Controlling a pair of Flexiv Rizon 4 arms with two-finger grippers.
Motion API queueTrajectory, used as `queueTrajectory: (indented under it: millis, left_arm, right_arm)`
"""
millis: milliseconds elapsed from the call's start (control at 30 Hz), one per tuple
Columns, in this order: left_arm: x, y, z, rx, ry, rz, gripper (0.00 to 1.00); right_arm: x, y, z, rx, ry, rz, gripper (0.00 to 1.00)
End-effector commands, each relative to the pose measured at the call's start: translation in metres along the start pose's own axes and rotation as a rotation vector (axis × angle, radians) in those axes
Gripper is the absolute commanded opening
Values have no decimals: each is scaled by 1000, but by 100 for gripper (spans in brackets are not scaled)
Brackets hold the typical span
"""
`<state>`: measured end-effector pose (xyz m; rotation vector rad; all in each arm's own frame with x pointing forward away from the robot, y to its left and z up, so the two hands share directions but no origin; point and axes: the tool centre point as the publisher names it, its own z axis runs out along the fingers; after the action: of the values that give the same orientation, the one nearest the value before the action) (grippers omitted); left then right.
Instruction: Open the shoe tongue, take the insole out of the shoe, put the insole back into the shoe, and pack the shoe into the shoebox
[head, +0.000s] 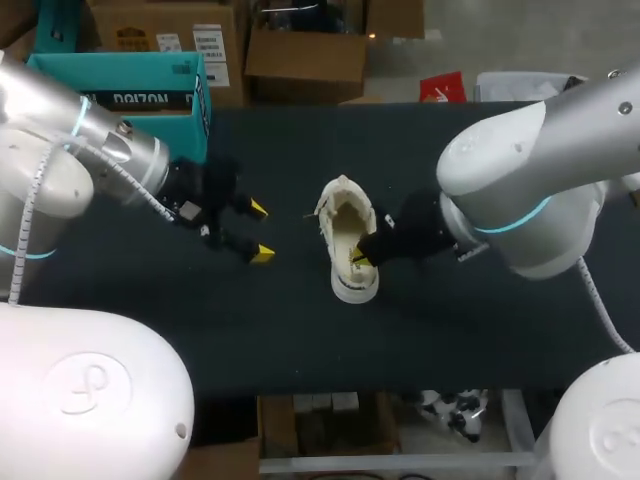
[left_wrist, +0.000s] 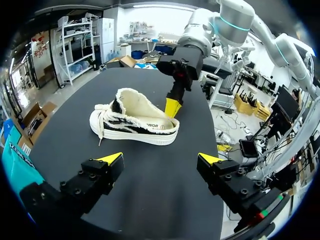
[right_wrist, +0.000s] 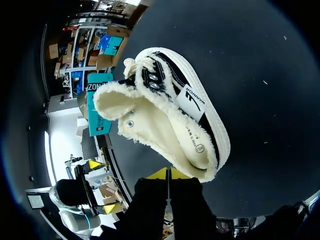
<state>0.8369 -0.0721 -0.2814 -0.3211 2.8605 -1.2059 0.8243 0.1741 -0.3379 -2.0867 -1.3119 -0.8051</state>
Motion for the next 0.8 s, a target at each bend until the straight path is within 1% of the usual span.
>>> queueTrajectory:
  millis: [33, 267, 300, 367, 400, 433, 467, 500, 533, 567, 600, 667, 700, 733, 767, 800]
  left_arm:
    - [10, -5, 0, -15, -46, -3, 100]
    - [10, -5, 0, -15, -46, -3, 100]
    - [12, -4, 1, 1, -52, -38, 100]
    - [20, -1, 9, -18, -93, -78, 100]
    - [22, -1, 11, -15, -101, -105, 100]
    - [26, -2, 14, -20, -105, -159, 100]
    - [29, -2, 17, -28, -118, -188, 100]
    - [31, -3, 20, -39, -132, -237, 100]
    - [31, -4, 22, -57, -159, -267, 100]
    - [32, -5, 25, -64, -154, -299, 100]
    - [31, -7, 27, -63, -172, -354, 100]
    - [29, -9, 29, -77, -198, -408, 100]
    - [27, -10, 30, -71, -206, -445, 100]
    - [25, -10, 29, -74, -228, -468, 100]
    - [21, -11, 30, -88, -248, -496, 100]
    - [17, -11, 29, -100, -283, -516, 100]
  right_arm:
    - [-1, 7, -36, 86, 33, -44, 100]
    - [-1, 7, -36, 86, 33, -44, 100]
    - [-1, 7, -36, 86, 33, -44, 100]
    - [-1, 7, -36, 86, 33, -44, 100]
    - [-5, 12, -35, 108, 36, -44, 100]
    - [-9, 19, -38, 191, 50, -97, 100]
    - [-11, 24, -43, 207, 57, -109, 100]
    - [-13, 27, -48, 194, 40, -103, 100]
    - [-13, 29, -53, 233, 42, -143, 100]
    - [-14, 31, -60, 241, 58, -158, 100]
    - [-15, 35, -65, 232, 42, -140, 100]
    - [-16, 41, -75, 297, 53, -200, 100]
    - [-16, 44, -79, 296, 35, -192, 100]
    - [-15, 46, -82, 324, 10, -210, 100]
    - [-13, 48, -87, 374, 0, -257, 100]
    - [-13, 50, -91, 406, -18, -290, 100]
